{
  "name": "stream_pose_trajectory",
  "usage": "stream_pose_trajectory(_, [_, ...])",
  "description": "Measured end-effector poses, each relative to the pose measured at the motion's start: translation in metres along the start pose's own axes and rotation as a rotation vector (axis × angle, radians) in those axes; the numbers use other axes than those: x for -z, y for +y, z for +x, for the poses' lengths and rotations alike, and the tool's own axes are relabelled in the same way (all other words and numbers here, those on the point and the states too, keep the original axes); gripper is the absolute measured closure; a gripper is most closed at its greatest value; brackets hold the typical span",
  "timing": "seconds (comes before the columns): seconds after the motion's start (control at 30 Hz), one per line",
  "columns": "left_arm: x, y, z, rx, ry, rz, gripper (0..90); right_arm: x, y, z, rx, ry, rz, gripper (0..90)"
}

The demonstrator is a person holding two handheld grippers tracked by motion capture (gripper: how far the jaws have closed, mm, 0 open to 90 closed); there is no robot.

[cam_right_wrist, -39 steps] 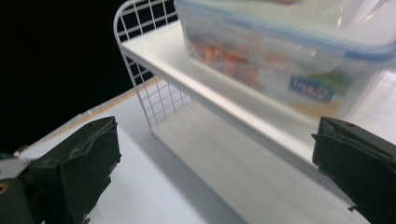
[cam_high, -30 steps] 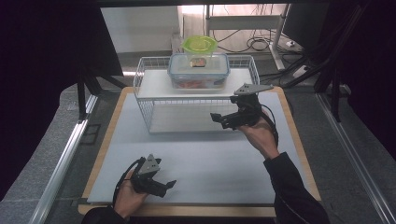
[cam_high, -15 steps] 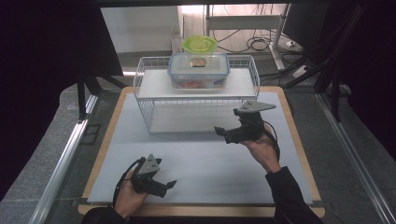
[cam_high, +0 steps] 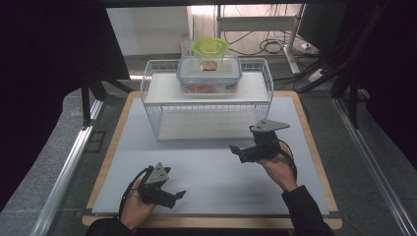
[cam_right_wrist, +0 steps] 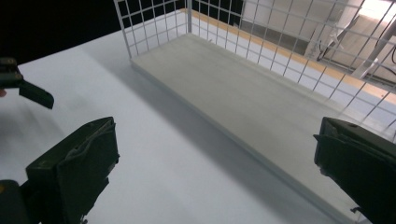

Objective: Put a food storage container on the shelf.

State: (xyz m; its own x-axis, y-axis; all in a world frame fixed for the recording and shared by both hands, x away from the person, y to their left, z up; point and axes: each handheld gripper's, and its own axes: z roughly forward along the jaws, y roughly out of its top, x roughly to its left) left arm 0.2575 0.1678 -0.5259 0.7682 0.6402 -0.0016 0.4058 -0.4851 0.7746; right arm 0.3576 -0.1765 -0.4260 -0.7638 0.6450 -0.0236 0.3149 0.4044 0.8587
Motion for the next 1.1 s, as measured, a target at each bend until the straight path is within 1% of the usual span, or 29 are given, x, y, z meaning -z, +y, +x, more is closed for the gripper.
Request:
stream_pose_trajectory(0.2, [0.0,0.0,0.0,-0.005,-0.001,0.001,3.9,0.006,-0.009,0.004,0.009,-0.017,0.023,0.0])
stream_pose_trajectory(0.5, [0.0,0.0,-0.001,-0.012,0.002,0.0,4.0,0.019,-0.02,0.009,-0.001,-0.022,0.01,0.0])
stream_pose_trajectory(0.6, [-0.001,0.0,-0.002,-0.02,0.004,0.002,4.0,0.023,-0.024,0.01,-0.008,-0.025,0.012,0.0])
stream_pose_trajectory(0.87, [-0.001,0.0,-0.003,-0.022,0.004,-0.004,4.0,0.033,-0.041,0.01,-0.021,-0.05,0.03,0.0])
stream_pose_trajectory(1.1, [-0.001,0.0,-0.003,-0.03,-0.006,-0.014,3.7,0.039,-0.058,0.008,-0.024,-0.084,0.051,0.0])
